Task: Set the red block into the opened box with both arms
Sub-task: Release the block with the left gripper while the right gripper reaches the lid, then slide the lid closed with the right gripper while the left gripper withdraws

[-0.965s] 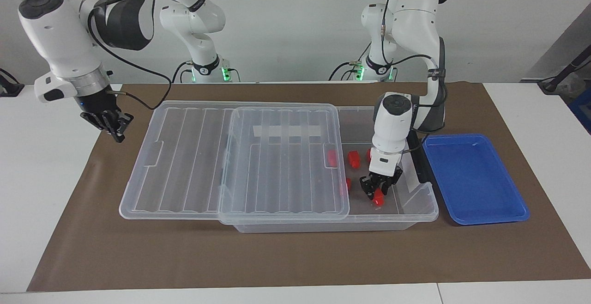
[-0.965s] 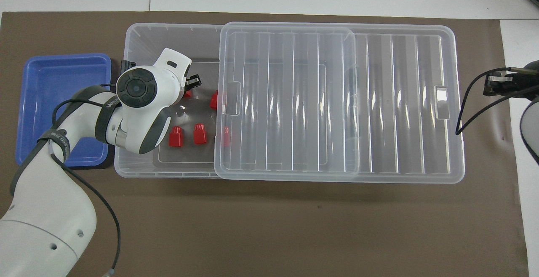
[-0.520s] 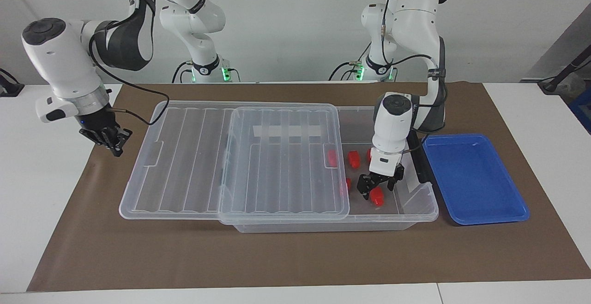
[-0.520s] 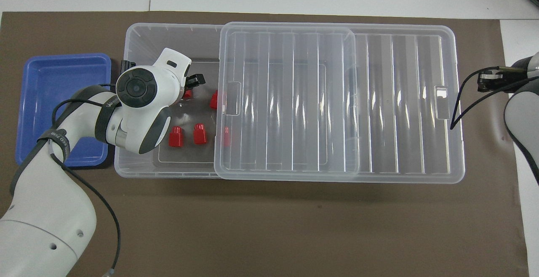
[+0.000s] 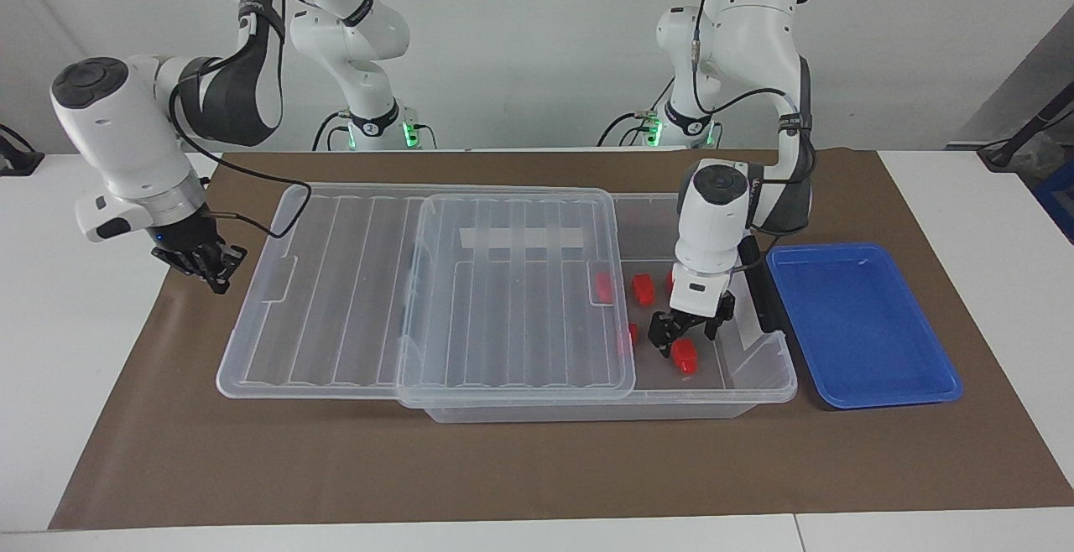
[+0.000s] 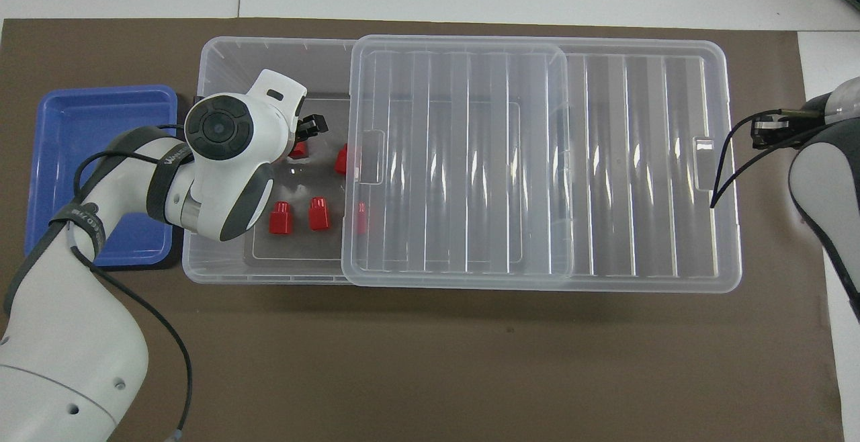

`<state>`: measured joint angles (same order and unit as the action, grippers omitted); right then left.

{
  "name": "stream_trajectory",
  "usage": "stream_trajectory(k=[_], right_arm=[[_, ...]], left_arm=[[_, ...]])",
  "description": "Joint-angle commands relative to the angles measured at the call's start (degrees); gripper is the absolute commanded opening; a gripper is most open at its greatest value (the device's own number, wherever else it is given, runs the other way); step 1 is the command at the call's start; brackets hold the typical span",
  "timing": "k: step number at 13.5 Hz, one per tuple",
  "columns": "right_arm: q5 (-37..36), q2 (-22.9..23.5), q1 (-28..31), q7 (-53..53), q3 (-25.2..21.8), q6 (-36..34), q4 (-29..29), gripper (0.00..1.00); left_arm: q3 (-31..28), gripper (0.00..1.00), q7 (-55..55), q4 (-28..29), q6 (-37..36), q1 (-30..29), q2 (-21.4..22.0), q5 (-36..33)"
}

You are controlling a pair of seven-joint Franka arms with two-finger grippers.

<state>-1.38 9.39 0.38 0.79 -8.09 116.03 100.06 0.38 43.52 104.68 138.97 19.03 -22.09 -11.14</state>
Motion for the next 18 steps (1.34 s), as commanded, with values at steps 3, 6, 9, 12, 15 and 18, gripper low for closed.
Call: stream_trajectory(k=[3, 6, 9, 12, 15, 18], right_arm=[[0.5, 0.5, -0.2, -2.6, 0.2, 0.0, 0.6, 0.0], [0.8, 0.5, -0.4, -2.6, 0.5, -0.1, 0.8, 0.0], [0.8, 0.4, -0.7, -2.6, 1.3, -0.3, 0.9, 0.0], [0.8, 0.4, -0.7, -2.6, 3.2, -1.2, 0.8, 0.0], [0.9, 0.3, -0.7, -2.5, 5.2, -2.7, 0.5, 0.0], [3.1, -0.2, -0.7, -2.6, 7.2, -5.1, 0.3, 0.0]], left_arm=[[-0.1, 1.0, 1.3, 0.6, -11.0, 0.4, 7.7, -1.0], [-0.1, 1.0, 3.8, 0.5, -15.7, 0.0, 10.8, 0.8], [-0.2, 1.0, 6.2, -0.3, -20.1, -3.2, 14.9, 5.2], [-0.1, 1.0, 5.5, -9.2, -31.2, -9.0, 15.4, 7.5], [-0.3, 1.0, -3.1, -14.6, -37.8, -14.7, 15.6, 9.1], [-1.2, 1.0, -24.7, -14.1, -37.4, -19.0, 17.2, 9.2]])
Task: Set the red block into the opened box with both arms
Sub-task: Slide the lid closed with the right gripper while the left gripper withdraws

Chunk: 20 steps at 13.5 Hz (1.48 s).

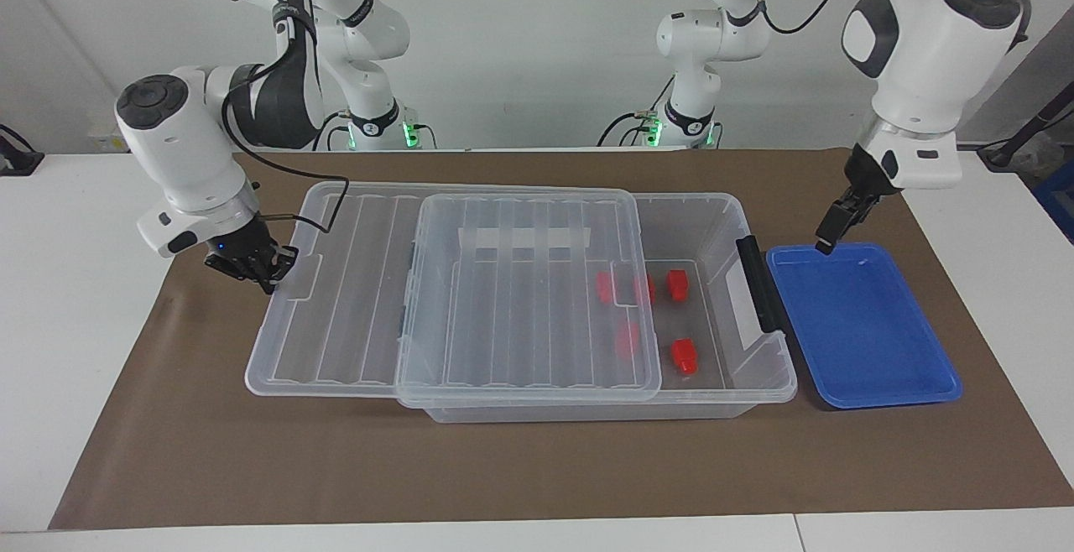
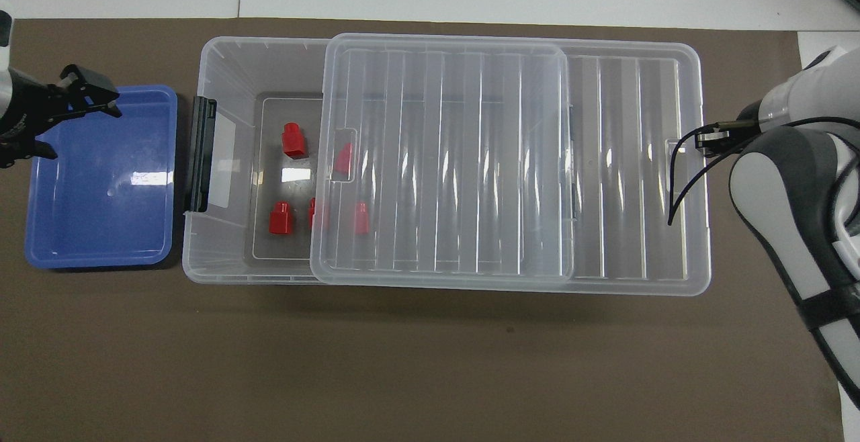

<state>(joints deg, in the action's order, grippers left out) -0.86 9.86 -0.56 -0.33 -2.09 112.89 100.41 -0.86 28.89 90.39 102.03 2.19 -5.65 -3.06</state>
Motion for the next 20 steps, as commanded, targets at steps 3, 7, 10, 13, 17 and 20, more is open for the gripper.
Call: stream_trajectory(k=[3, 7, 10, 13, 17, 20], right_arm=[[3.7, -0.6, 0.1, -1.5, 3.5, -2.1, 0.0, 0.0], [3.8, -0.6, -0.2, -1.4, 6.1, -2.2, 0.1, 0.0], [3.9, -0.7, -0.2, -1.3, 8.7, -2.5, 0.1, 0.0], [3.9, -0.8, -0.4, -1.1, 10.6, -2.6, 0.3, 0.0], [3.9, -0.8, -0.8, -0.9, 12.0, -2.4, 0.2, 0.0], [3.8, -0.8, -0.8, -1.0, 12.0, -2.5, 0.2, 0.0]], left_arm=[[-0.1, 1.0, -25.8, 3.4, 3.3, -4.7, 1.7, 1.1], [0.2, 1.0, -32.9, 10.1, 3.7, -3.7, 4.8, 1.0], [0.4, 1.0, -32.7, 12.0, 4.2, -1.1, 6.3, 1.0], [0.6, 1.0, -36.9, 10.7, 3.0, 1.6, 7.3, 0.3], [0.7, 1.0, -40.4, 1.0, -10.0, 1.8, 7.9, 0.1], [0.8, 1.0, -43.5, 1.2, -12.8, 1.4, 9.6, 0.0]])
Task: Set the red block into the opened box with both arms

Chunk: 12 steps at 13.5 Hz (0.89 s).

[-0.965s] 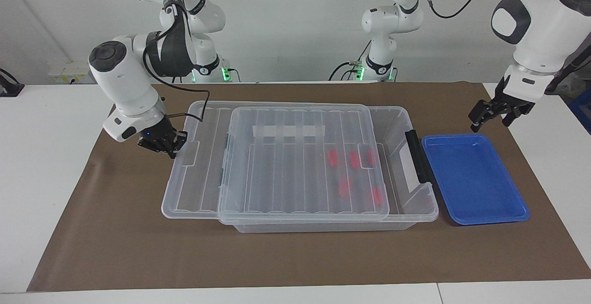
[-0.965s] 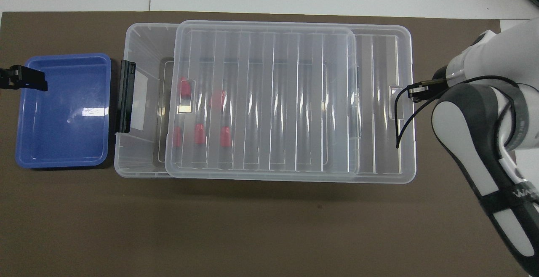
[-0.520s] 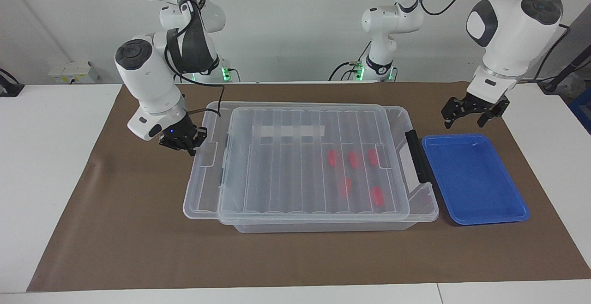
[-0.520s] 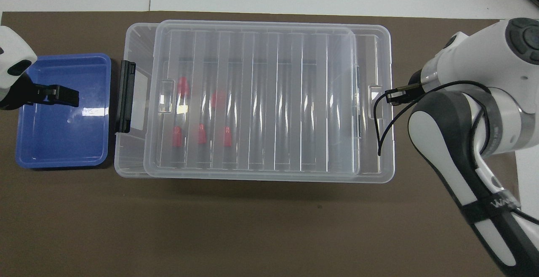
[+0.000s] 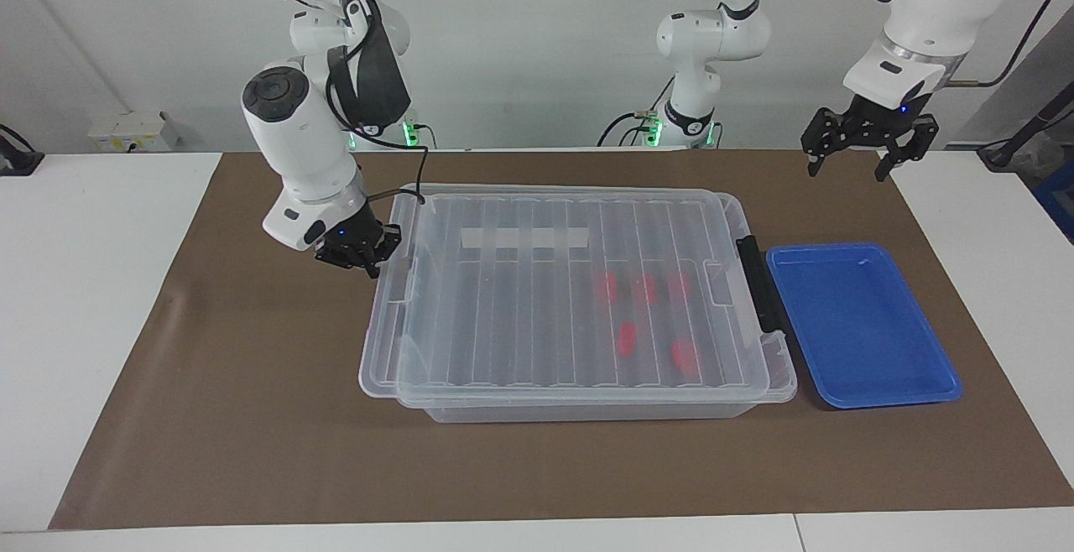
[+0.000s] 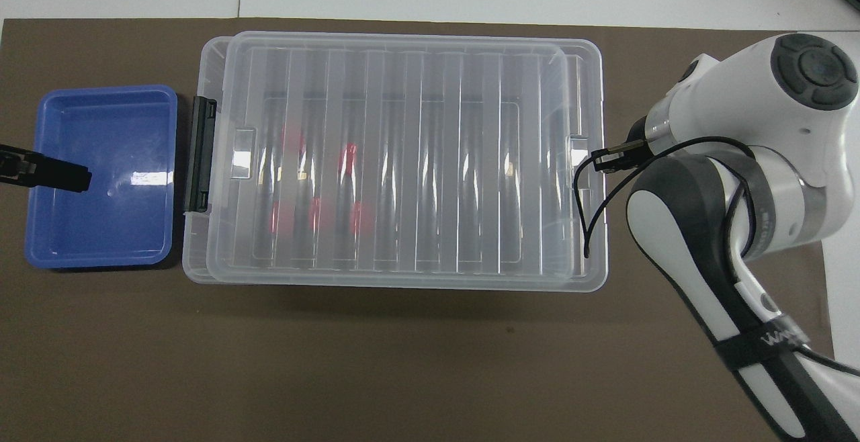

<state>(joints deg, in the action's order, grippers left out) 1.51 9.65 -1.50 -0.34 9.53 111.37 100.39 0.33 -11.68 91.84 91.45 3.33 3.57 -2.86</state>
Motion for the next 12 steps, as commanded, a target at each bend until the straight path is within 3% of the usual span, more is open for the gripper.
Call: stream_trajectory(k=[1, 3, 6, 12], right_arm=[[1.5, -0.6, 0.1, -1.0, 0.4, -1.0, 0.3, 0.0], [1.4, -0.6, -0.1, -0.9, 0.7, -1.0, 0.2, 0.0], [1.4, -0.6, -0.1, -0.9, 1.6, -0.9, 0.2, 0.0], [1.4, -0.6, -0.1, -1.1, 1.9, -0.9, 0.2, 0.0]], left_arm=[[-0.4, 1.0, -5.7, -0.1, -2.8, -0.3, 0.5, -0.2], [-0.2, 1.0, -8.0, -0.9, -5.7, -1.2, 0.0, -0.3], [1.5, 1.0, -8.0, 3.3, -2.5, -1.1, 2.2, -0.2], [1.4, 1.0, -7.5, 3.6, -1.9, -0.7, 2.2, -0.1]])
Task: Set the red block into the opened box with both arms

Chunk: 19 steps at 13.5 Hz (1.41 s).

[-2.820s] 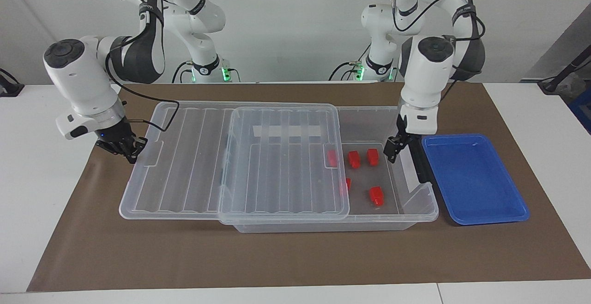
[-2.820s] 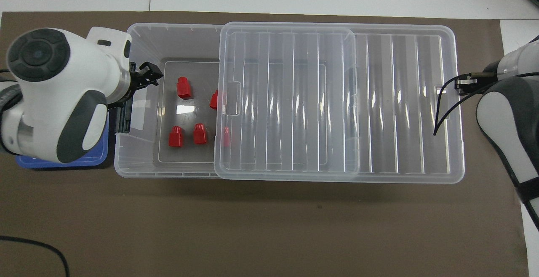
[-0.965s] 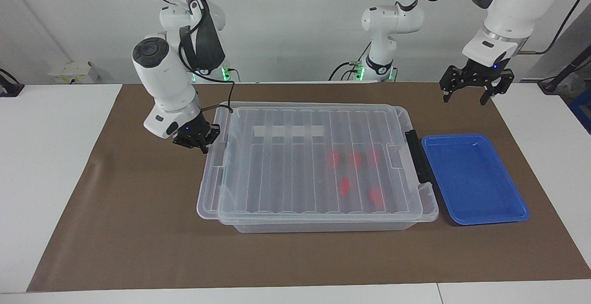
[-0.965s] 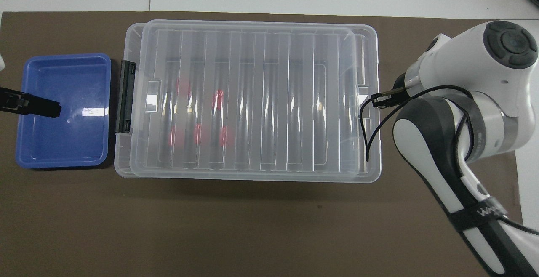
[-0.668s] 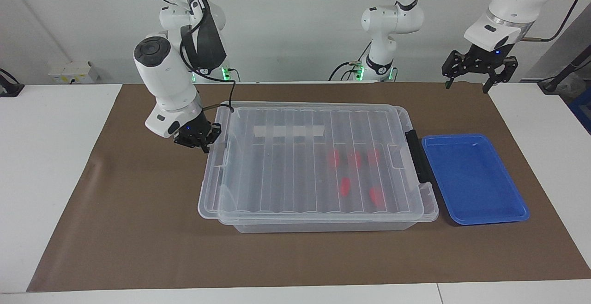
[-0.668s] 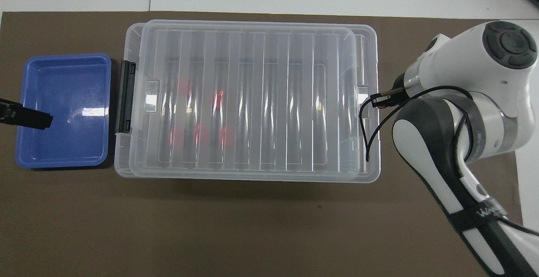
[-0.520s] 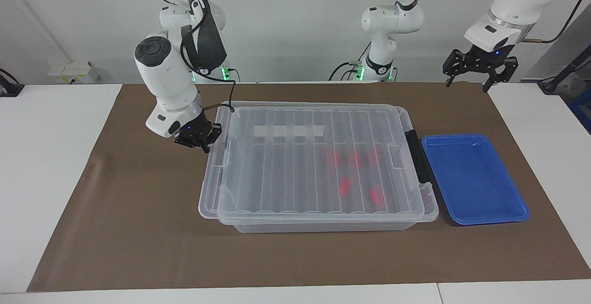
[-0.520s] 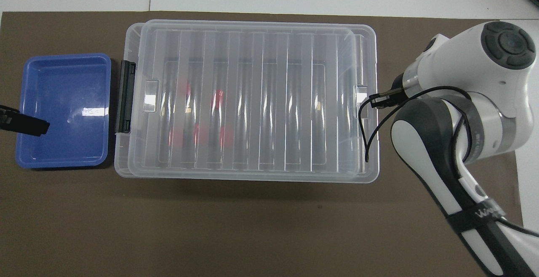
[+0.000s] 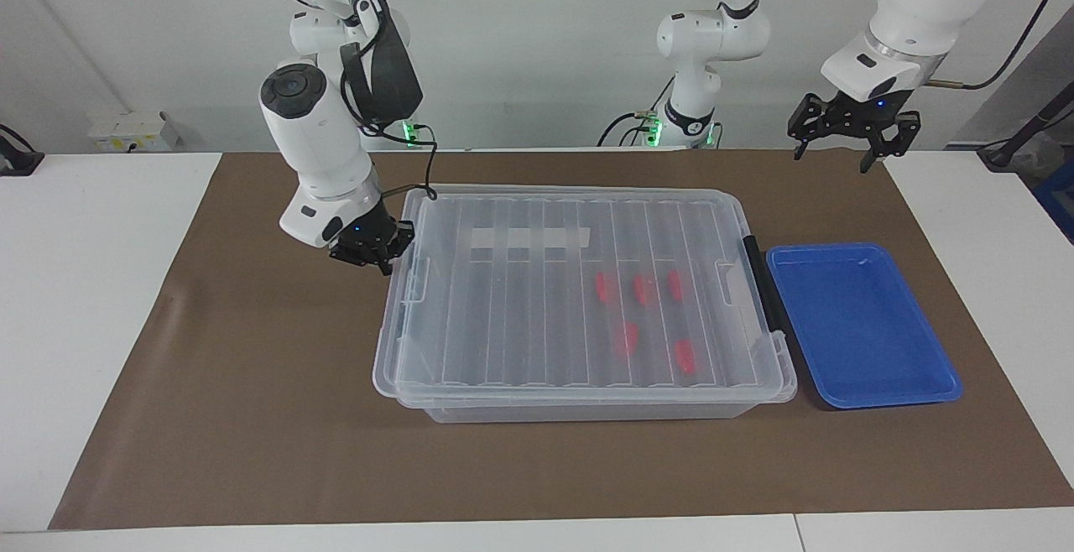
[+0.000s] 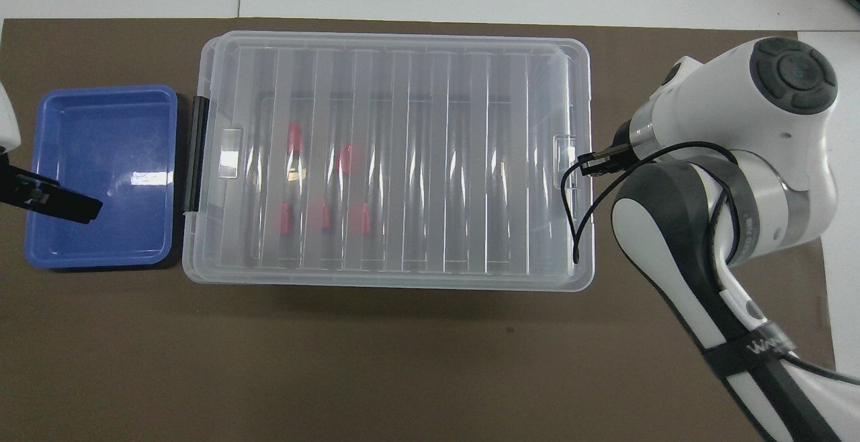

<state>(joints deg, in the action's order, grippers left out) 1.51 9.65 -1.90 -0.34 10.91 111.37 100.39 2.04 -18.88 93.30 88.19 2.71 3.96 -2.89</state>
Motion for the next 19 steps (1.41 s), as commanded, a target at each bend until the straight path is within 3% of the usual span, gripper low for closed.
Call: stream_trajectory(k=[1, 8, 14, 17, 19], right_arm=[[1.4, -0.6, 0.3, -1.1, 1.0, -0.9, 0.2, 0.0], [1.4, -0.8, 0.4, -1.1, 1.0, -1.1, 0.1, 0.0], [0.3, -5.9, 0.8, 5.4, -0.4, -3.8, 0.8, 0.0], [0.0, -7.4, 0.6, 7.9, -3.5, -5.5, 0.7, 0.0], [0.0, -8.4, 0.5, 8.5, -5.3, -6.7, 0.4, 0.99]], left_arm=[[-0.3, 1.0, -0.3, 2.1, 1.4, -0.4, 1.8, -0.1], [-0.2, 1.0, -0.3, 2.6, 0.8, 0.3, 2.0, -0.1], [-0.7, 1.0, -0.4, 2.6, 1.0, -1.4, 2.0, -0.1], [-0.7, 1.0, -0.3, 2.1, 1.6, -1.4, 1.9, -0.2], [-0.7, 1.0, 1.6, 2.1, 1.6, -1.4, 1.8, -0.2]])
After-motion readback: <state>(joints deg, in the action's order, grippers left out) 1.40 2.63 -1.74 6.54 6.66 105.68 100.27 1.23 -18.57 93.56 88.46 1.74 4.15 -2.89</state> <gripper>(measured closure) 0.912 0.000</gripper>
